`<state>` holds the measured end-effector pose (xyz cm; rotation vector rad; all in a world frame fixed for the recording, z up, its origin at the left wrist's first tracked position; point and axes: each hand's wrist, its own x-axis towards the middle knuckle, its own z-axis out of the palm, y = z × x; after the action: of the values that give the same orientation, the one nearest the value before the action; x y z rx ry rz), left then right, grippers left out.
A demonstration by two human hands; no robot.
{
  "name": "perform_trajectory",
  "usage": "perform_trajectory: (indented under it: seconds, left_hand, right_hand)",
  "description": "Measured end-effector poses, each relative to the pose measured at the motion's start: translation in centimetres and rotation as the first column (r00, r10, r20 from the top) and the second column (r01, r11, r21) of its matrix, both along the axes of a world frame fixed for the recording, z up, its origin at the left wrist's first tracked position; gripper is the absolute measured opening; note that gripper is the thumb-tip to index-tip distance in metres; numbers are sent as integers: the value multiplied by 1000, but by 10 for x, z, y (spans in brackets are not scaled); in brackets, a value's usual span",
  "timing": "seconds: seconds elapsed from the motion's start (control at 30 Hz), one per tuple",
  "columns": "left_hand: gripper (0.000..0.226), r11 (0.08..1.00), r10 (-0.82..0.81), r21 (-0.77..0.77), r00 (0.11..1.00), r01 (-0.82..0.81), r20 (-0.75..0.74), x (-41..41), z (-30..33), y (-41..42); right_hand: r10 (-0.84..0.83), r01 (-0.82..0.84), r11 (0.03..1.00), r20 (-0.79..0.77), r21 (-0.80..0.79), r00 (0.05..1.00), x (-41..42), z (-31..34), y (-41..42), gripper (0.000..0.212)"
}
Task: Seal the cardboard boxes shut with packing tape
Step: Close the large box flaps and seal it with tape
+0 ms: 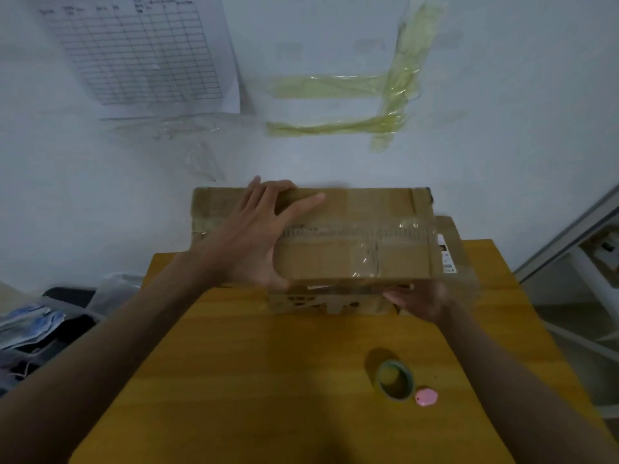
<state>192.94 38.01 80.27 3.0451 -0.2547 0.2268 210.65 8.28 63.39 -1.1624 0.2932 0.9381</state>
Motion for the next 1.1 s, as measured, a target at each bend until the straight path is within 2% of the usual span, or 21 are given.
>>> perform_trajectory:
  seconds: [0.03, 0.07, 0.1, 0.17, 0.2, 0.27, 0.33, 0.47, 0.57, 0.73, 0.87, 0.97, 1.1]
  left_hand:
    - [136, 999, -26, 49, 999, 24, 32, -17, -3, 10]
    - [140, 994, -42, 101, 997, 36, 63, -35, -7, 20]
    - [143, 989, -56, 144, 995, 43, 87, -53, -14, 31]
    - [142, 980, -89, 189, 989, 65, 122, -87, -33, 53]
    - [140, 978, -94, 199, 987, 67, 132, -102, -44, 63]
    - [143, 976, -63, 213, 990, 35, 124, -127, -64, 80]
    - [147, 975, -15, 223, 995, -8, 101, -146, -79, 94]
    - [161, 983, 34, 182, 998, -41, 47, -174, -107, 118]
    - [163, 987, 84, 137, 996, -84, 2, -194, -128, 137]
    - [167, 988, 123, 107, 985, -111, -118, -236, -151, 182]
    - [163, 986, 146, 108, 977, -130, -158, -256, -169, 214]
    - [154, 988, 144, 74, 977, -134, -154, -259, -185, 225]
    - [135, 976, 218, 37, 970, -215, -109, -248, -201, 228]
  right_hand:
    - [-47, 47, 999, -3, 24, 999, -3, -7, 3, 63]
    - [-116, 120, 991, -73, 51, 991, 0, -19, 4, 53]
    - [-108, 109, 994, -66, 12, 992, -2, -23, 7, 58]
    - [107, -105, 994, 51, -43, 993, -14, -17, 25, 82]
    - [234, -232, 971, 31, -56, 972, -20, -10, 36, 92]
    - [333, -333, 940, -11, -78, 943, -33, -4, 51, 103]
    - [381, -383, 924, -51, -20, 923, -47, 0, 65, 104]
    - [428, -435, 896, -94, -82, 899, -73, 2, 91, 100]
    - [364, -378, 911, -111, -167, 925, -98, -6, 109, 106]
    - [400, -439, 887, -238, -141, 885, -144, -26, 135, 102]
    - [338, -395, 911, -328, -123, 882, -182, -39, 159, 71]
    - [233, -286, 946, -298, -150, 926, -206, -53, 172, 65]
    - [20, -52, 993, -276, -109, 961, -230, -73, 186, 55]
